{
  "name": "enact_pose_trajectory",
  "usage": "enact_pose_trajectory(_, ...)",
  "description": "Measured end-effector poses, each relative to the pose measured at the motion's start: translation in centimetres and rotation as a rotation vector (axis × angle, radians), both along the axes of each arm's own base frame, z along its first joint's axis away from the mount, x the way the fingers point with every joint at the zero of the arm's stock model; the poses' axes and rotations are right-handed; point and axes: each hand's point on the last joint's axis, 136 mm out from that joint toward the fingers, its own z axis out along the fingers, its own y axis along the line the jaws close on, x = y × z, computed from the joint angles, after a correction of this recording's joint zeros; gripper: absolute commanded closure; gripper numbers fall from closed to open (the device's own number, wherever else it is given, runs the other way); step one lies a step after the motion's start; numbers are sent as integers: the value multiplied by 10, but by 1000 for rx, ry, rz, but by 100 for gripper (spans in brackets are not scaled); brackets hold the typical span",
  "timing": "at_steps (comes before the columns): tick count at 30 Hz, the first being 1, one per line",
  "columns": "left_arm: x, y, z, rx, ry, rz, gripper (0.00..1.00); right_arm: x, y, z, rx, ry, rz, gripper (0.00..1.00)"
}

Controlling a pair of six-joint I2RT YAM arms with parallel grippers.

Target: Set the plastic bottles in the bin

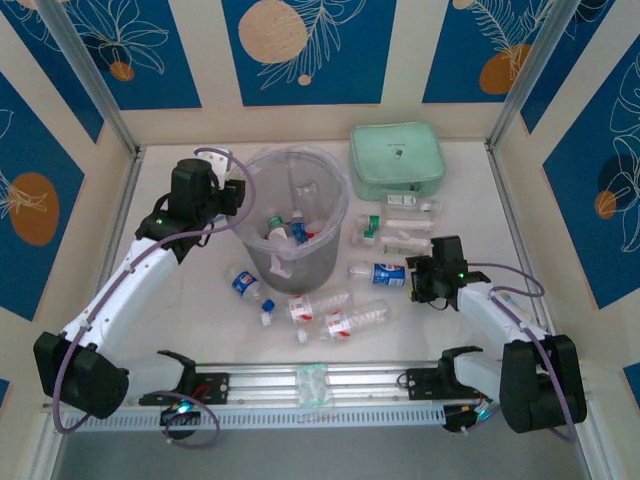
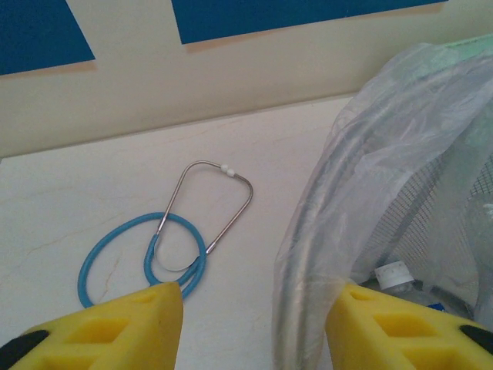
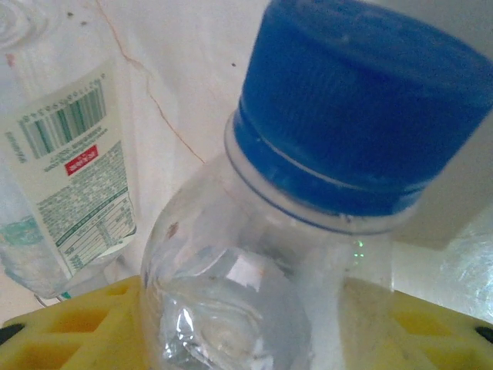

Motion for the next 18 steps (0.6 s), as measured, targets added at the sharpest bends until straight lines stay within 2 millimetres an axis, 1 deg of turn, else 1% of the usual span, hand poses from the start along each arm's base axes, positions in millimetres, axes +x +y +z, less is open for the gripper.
enact_pose_trajectory(4, 0, 0, 0, 0, 0, 0, 49, -1, -2, 13, -9, -32, 6, 47)
enact_pose_trajectory(7, 0, 0, 0, 0, -1, 0, 49, 3, -5, 41, -33, -96, 12, 54)
enact_pose_trajectory(9, 0, 0, 0, 0, -1, 0, 49, 7, -10, 73, -74, -177, 17, 60)
enact_pose_trajectory(10, 0, 0, 0, 0, -1, 0, 49, 9, -13, 89, -99, -217, 22, 61)
enact_pose_trajectory(15, 0, 0, 0, 0, -1, 0, 49, 20, -36, 187, -309, -457, 57, 66)
enact_pose_trajectory(18, 0, 0, 0, 0, -1, 0, 49, 29, -44, 231, -440, -565, 104, 67)
